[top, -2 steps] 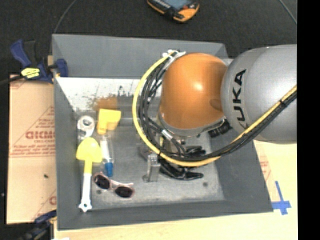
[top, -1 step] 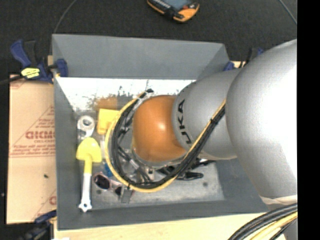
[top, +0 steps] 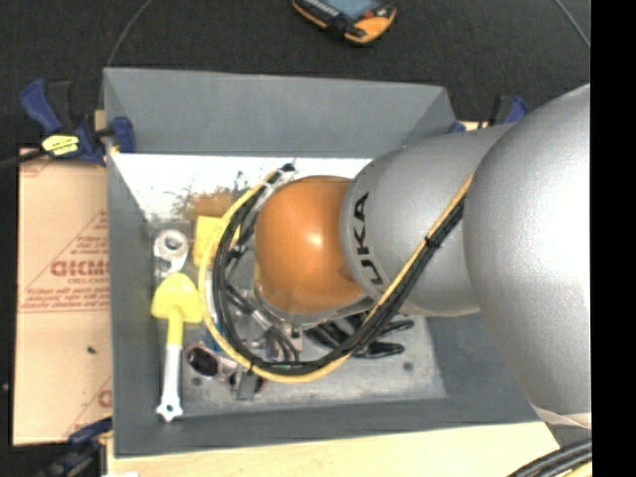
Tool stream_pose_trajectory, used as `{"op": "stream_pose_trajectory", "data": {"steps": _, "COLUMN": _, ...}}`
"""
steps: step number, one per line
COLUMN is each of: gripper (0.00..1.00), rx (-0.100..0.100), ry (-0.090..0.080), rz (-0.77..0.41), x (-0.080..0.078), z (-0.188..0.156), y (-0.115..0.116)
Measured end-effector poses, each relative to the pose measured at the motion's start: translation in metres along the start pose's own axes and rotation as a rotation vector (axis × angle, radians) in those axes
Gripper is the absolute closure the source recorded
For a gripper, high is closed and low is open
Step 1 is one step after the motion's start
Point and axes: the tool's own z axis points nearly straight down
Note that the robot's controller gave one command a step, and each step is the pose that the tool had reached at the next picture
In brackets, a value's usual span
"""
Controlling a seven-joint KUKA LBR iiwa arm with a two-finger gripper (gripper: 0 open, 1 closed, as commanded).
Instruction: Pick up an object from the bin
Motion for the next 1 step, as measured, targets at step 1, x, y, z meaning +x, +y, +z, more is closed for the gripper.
{"op": "stream_pose_trajectory", "data": {"steps": 1, "gripper": 0.0, "rx": 0.001, "ry": 0.004, "rz": 0.374, "x": 0.0055, "z": 0.0404, "y": -0.0026}}
